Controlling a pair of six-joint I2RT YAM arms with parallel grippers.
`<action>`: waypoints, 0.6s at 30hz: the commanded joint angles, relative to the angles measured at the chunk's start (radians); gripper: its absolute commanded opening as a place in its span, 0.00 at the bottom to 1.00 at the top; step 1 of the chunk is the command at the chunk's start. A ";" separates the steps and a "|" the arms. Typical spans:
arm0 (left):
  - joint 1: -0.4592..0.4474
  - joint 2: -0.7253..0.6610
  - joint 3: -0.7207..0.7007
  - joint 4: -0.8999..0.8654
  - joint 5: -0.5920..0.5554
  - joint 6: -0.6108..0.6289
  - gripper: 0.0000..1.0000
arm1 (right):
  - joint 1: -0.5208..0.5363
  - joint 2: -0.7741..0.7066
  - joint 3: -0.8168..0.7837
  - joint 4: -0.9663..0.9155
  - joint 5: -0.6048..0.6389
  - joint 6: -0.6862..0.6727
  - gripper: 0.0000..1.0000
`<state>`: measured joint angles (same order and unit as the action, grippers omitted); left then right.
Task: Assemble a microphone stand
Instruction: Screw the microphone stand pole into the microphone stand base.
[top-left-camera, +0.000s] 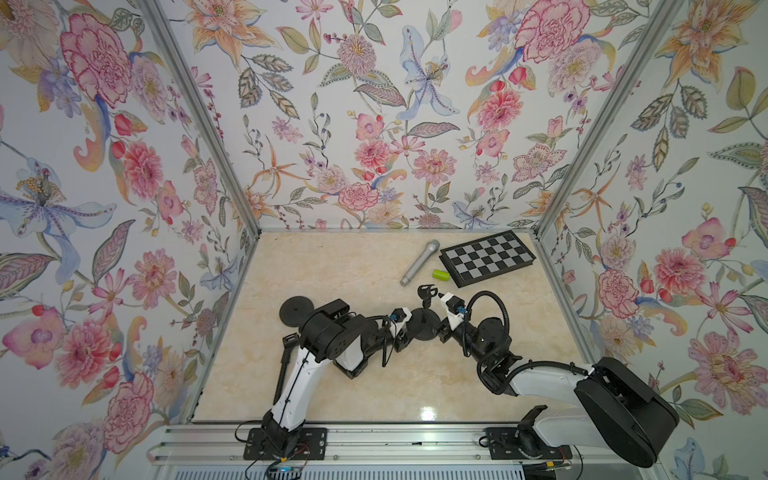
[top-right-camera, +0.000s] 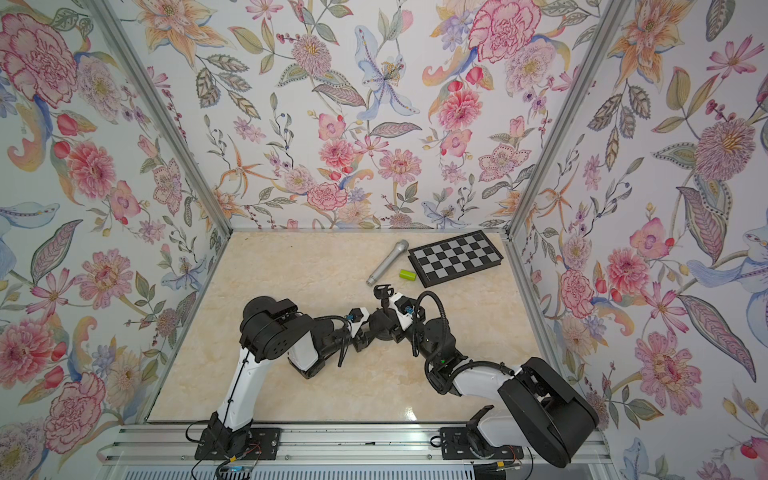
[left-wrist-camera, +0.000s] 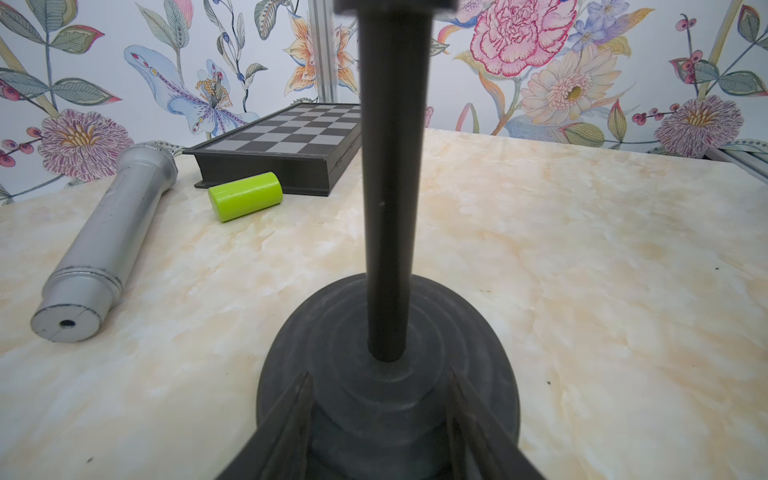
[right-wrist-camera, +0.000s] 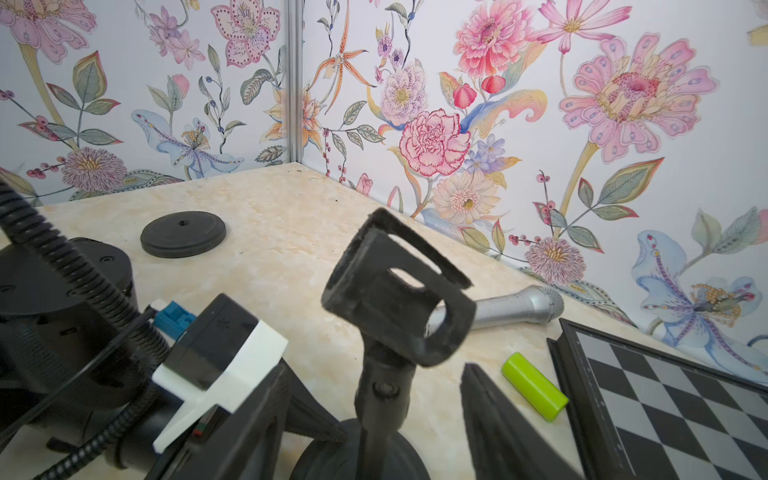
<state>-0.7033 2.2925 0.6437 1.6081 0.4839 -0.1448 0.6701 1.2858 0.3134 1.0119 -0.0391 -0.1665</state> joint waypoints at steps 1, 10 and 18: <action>0.004 0.036 -0.062 0.230 -0.031 0.035 0.53 | -0.015 -0.113 0.018 -0.232 -0.054 -0.042 0.88; 0.036 -0.097 -0.114 0.231 -0.002 -0.037 0.54 | -0.073 -0.226 0.018 -0.349 -0.076 -0.068 1.00; 0.062 -0.171 -0.098 0.208 0.086 -0.075 0.54 | -0.211 -0.155 0.010 -0.355 -0.466 -0.091 0.98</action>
<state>-0.6472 2.1357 0.5293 1.5963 0.5194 -0.1963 0.4877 1.1072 0.3279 0.6655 -0.3256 -0.2451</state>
